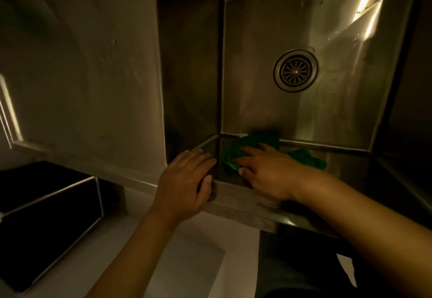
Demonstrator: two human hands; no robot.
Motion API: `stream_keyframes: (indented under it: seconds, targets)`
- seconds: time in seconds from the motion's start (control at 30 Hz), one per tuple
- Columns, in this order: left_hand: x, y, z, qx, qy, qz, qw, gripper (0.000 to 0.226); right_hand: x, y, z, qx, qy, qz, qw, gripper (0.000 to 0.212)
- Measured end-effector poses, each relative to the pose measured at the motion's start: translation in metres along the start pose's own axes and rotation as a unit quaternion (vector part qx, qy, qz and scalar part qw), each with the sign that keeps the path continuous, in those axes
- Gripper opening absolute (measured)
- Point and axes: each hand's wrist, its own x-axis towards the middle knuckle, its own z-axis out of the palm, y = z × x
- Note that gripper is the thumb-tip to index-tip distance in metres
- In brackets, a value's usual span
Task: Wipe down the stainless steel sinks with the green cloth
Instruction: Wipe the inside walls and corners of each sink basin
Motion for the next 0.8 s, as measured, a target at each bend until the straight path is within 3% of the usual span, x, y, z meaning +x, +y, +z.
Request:
stream_keyframes:
  seconds: [0.3,0.53,0.8]
  targets:
    - [0.005,-0.009,-0.002,-0.043,0.015,0.009,0.999,0.049,0.033,0.046,0.008,-0.024,-0.055,0.133,0.989,0.058]
    - [0.007,-0.008,-0.005,-0.06,-0.004,0.01,0.998,0.045,0.064,0.054,0.008,-0.017,-0.055,0.127,0.99,0.056]
    - [0.007,-0.009,-0.003,-0.082,0.006,0.012,0.997,0.043,0.102,0.031,-0.015,0.201,0.062,0.104,0.972,0.052]
